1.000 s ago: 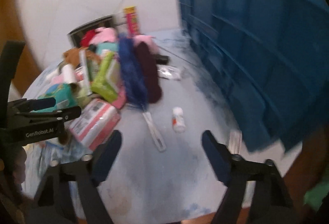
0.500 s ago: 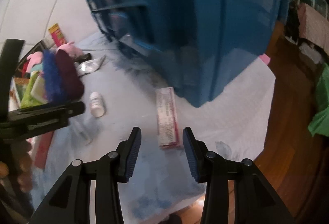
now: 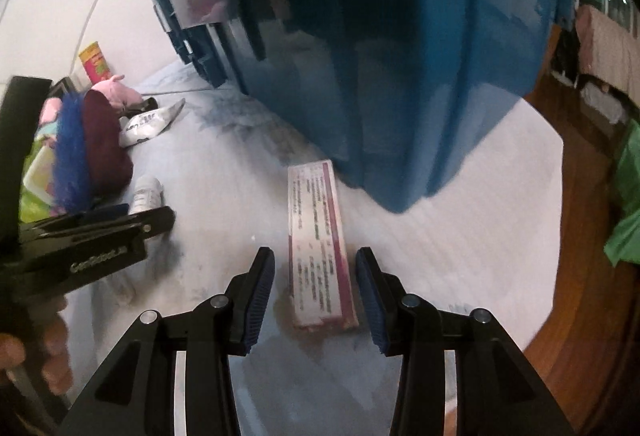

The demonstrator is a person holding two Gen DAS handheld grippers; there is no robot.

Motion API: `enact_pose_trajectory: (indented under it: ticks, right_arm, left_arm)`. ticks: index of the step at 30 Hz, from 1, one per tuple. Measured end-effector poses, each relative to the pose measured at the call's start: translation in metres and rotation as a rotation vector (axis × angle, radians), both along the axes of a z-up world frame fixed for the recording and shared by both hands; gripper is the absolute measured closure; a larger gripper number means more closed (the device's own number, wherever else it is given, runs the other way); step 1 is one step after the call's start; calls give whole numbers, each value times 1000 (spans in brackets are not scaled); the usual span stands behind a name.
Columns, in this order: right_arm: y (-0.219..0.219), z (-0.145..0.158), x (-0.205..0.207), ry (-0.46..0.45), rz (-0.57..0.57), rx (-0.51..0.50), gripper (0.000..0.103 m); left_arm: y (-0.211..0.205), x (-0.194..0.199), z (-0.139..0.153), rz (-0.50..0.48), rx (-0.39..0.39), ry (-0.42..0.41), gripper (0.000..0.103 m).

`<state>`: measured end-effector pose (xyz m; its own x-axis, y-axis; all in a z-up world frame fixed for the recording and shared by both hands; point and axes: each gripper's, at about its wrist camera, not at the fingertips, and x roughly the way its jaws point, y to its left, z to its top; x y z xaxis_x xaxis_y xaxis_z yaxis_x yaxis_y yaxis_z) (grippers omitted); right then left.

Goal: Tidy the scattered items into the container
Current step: 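Lift the pill bottle and pink-white box and carry them over the crate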

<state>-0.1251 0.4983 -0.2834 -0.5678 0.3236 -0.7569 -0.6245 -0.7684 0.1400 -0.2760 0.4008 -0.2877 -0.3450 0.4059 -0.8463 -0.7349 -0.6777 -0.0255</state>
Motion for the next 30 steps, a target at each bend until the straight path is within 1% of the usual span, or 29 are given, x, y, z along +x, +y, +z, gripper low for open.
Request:
enact_pose_trajectory:
  ticks: [1, 3, 7, 8, 9, 10, 11, 13, 14, 15, 16, 21, 24, 30]
  right_arm:
    - [-1, 0, -2, -7, 5, 10, 74]
    - [-3, 1, -4, -8, 12, 15, 74]
    - [-4, 0, -4, 2, 13, 9, 72]
    - [-3, 0, -5, 8, 11, 4, 70]
    - [-4, -1, -5, 5, 9, 7, 63]
    - [-5, -1, -5, 3, 6, 11, 59]
    - [-6, -2, -5, 0, 3, 14, 57]
    - [-8, -2, -6, -5, -3, 22, 57]
    - [-9, -3, -6, -8, -5, 25, 60]
    - [-10, -3, -7, -10, -8, 29, 68]
    - [-11, -4, -7, -13, -11, 32, 73]
    - [-18, -4, -6, -21, -12, 39, 73]
    - [-28, -1, -4, -25, 5, 35, 73]
    - [-52, 26, -4, -6, 42, 59, 73]
  left_arm:
    - [-2, 0, 0, -2, 6, -2, 69]
    - [-5, -2, -1, -3, 15, -7, 70]
    - [-1, -2, -2, -9, 2, 2, 70]
    - [-1, -3, -3, -9, 2, 4, 70]
    - [-1, -3, -3, -9, 3, 6, 70]
    - [-1, -3, -4, -9, 3, 8, 70]
    - [-1, -2, -4, -7, 3, 12, 70]
    - [-1, -1, -4, -3, 5, 16, 70]
    - [-2, 0, -5, -3, 8, 19, 70]
    - [-3, 1, -5, -7, 12, 20, 70]
    - [-4, 2, -5, -11, 13, 20, 70]
    - [-17, 12, 2, -22, 33, 22, 72]
    - [-25, 17, 13, -25, 44, 37, 73]
    - [-51, 23, 42, -8, 66, 59, 74]
